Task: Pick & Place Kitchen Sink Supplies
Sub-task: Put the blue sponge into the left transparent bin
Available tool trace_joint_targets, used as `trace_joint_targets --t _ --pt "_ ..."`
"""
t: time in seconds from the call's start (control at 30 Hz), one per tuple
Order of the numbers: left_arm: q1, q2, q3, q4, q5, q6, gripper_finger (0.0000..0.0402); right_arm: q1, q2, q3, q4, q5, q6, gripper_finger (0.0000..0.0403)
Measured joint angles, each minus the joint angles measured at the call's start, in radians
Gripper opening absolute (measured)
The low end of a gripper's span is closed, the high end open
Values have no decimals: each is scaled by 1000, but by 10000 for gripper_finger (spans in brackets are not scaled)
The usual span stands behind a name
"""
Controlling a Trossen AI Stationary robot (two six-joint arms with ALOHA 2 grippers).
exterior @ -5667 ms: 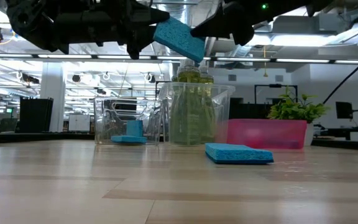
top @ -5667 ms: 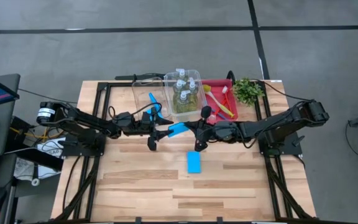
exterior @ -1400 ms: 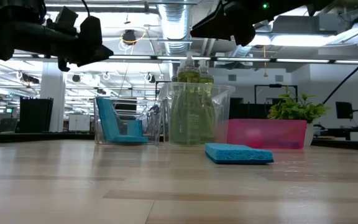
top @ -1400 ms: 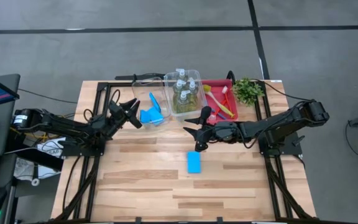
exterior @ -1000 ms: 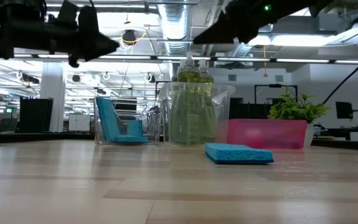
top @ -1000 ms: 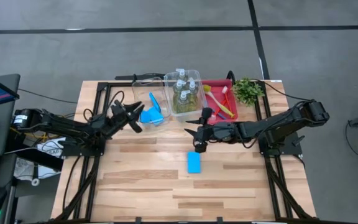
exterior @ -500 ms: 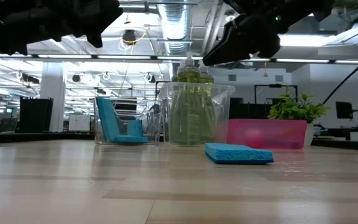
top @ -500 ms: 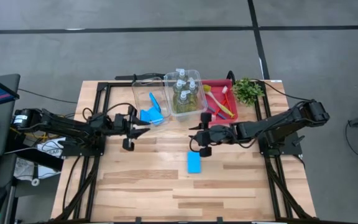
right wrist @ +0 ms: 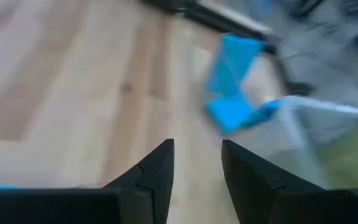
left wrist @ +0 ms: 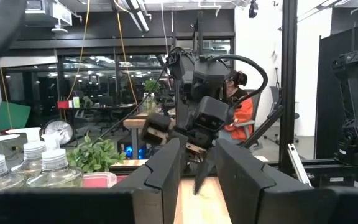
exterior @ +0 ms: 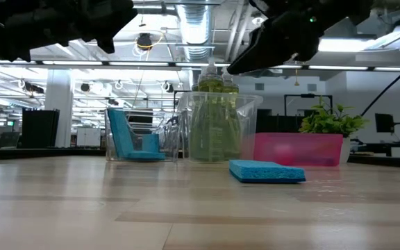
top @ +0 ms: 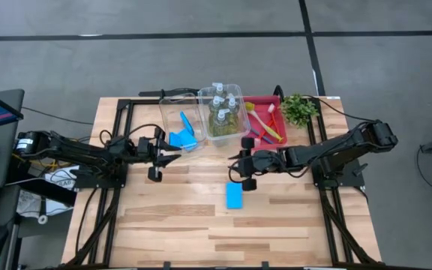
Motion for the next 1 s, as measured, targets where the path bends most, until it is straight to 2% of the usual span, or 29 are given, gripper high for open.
trace_joint_targets --t 0.13,0.2,0.63,0.73,0.87,1.0 --pt "0 0 0 0 0 0 104 -12 0 0 -75 -219 86 120" --pt "0 0 0 0 0 0 104 -20 0 0 -107 -292 79 116" --pt "0 0 0 0 0 -25 104 -78 0 0 -90 -300 73 107" --pt "0 0 0 -1 1 -39 104 -86 0 0 -120 -302 140 107" --pt "0 0 -1 -3 1 -40 104 -77 0 0 -238 -301 327 107" --pt "0 0 -1 -3 1 -25 104 -57 1 0 -297 -301 335 107"
